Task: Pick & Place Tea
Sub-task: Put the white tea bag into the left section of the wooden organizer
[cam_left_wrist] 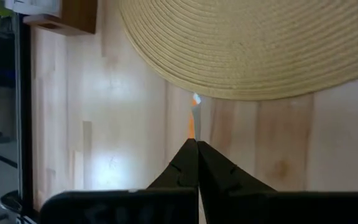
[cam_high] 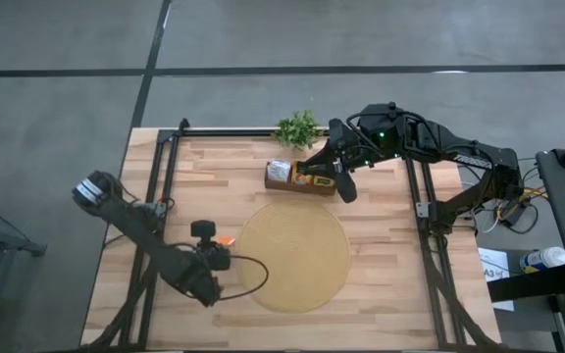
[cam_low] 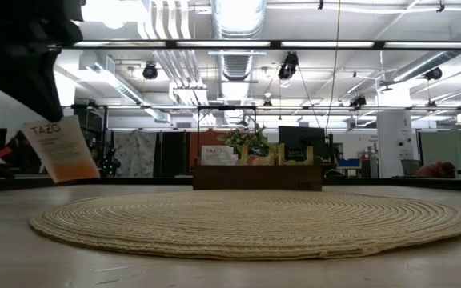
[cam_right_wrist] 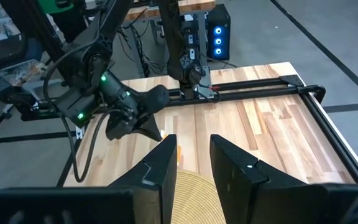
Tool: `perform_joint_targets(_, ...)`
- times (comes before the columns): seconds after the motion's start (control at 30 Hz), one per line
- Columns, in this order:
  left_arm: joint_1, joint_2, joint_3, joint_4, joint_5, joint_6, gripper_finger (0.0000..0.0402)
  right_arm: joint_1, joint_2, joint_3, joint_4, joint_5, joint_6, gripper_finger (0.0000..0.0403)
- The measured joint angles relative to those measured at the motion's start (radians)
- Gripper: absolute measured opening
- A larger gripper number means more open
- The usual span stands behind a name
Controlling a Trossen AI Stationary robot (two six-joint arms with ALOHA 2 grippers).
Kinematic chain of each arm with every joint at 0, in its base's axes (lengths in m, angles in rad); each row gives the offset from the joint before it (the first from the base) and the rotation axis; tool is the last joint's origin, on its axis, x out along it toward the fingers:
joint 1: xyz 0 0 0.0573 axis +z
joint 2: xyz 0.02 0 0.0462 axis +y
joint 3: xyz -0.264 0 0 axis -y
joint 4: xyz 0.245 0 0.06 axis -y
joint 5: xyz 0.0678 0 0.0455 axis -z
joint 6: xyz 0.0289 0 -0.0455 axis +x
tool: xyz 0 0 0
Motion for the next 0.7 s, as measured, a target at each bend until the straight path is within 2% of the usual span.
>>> perform_joint_targets(0.33, 0.104, -0.100, 0.000, 0.004, -0.062, 0.084, 0.0000, 0.000, 0.000, 0.000, 0.000, 0.000, -0.018, 0.0095)
perform_joint_targets(0.7, 0.287, -0.222, 0.000, 0.076, -0.063, 0.308, 0.0000, -0.001, -0.025, 0.000, -0.008, 0.030, -0.102, 0.0084)
